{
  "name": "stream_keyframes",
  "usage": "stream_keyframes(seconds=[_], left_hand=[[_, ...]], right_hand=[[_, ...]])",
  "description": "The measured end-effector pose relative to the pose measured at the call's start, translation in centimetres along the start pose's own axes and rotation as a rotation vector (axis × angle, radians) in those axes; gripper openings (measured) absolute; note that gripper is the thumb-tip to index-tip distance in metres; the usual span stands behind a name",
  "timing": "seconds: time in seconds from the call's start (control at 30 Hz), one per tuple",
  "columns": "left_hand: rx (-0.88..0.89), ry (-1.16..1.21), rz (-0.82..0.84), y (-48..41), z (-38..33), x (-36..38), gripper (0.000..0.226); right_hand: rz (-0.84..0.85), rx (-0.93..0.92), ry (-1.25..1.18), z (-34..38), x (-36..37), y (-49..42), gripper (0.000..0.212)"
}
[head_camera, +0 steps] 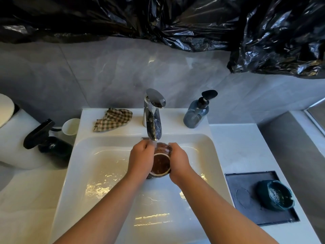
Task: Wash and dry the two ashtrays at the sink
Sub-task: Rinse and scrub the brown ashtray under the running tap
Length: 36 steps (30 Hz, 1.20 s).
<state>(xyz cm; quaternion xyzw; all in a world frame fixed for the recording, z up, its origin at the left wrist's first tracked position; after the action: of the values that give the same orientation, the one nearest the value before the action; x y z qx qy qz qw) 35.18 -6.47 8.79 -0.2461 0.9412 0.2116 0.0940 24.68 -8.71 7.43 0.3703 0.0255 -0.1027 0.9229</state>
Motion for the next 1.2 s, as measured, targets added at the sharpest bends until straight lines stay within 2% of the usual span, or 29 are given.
stream_keyframes(seconds=[0.13, 0.23, 0.37, 0.43, 0.5, 0.6, 0.8, 0.9, 1.03, 1.2], left_hand=[[-0.280, 0.214, -0.016, 0.0, 0.5, 0.5, 0.039], [-0.321, 0.284, 0.000, 0.2, 0.4, 0.5, 0.041], [-0.410, 0.304, 0.018, 0.0, 0.3, 0.2, 0.041], [-0.486, 0.295, 0.068, -0.2, 0.3, -0.1, 0.043], [-0.571, 0.299, 0.132, -0.5, 0.3, -0.4, 0.045], [-0.618, 0.333, 0.172, -0.8, 0.7, -0.8, 0.043], [-0.599, 0.526, 0.073, -0.2, 1.7, -0.5, 0.042], [-0.583, 0.642, 0.041, 0.3, 1.4, -0.1, 0.043], [-0.601, 0.581, 0.028, 0.0, 1.3, -0.8, 0.042], [-0.609, 0.448, 0.135, -0.8, 0.8, -1.7, 0.044]], right_hand=[[-0.035, 0.115, -0.219, -0.3, 0.1, 0.0, 0.032], [-0.030, 0.185, -0.319, -0.5, 0.2, 0.1, 0.030], [-0.014, 0.019, -0.078, -0.3, -0.4, 0.2, 0.037], [0.000, -0.158, 0.085, 0.1, -0.5, 0.2, 0.039], [0.059, -0.202, 0.165, 0.4, -0.5, 0.1, 0.040], [0.130, -0.049, 0.126, 0.2, -0.4, -0.1, 0.040], [0.046, 0.173, -0.239, -0.5, 0.5, -0.4, 0.044], [0.023, 0.218, -0.385, -0.7, 1.1, -0.2, 0.046], [0.062, 0.172, -0.220, -0.9, 0.9, 0.3, 0.036], [0.102, 0.000, 0.086, 0.2, 0.8, 0.9, 0.036]])
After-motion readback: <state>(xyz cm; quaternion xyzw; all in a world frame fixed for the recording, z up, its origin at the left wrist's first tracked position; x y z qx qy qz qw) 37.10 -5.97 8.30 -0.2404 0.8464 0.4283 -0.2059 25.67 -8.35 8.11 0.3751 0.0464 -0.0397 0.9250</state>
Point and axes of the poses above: each hand's wrist, its own y-axis away from the middle knuckle, its own x-axis out of the palm, z = x × y, the point moved 1 cm from there along -y, towards the middle knuckle, and after that the axes turned 8 degrees about -z, right-handed, at the moved point
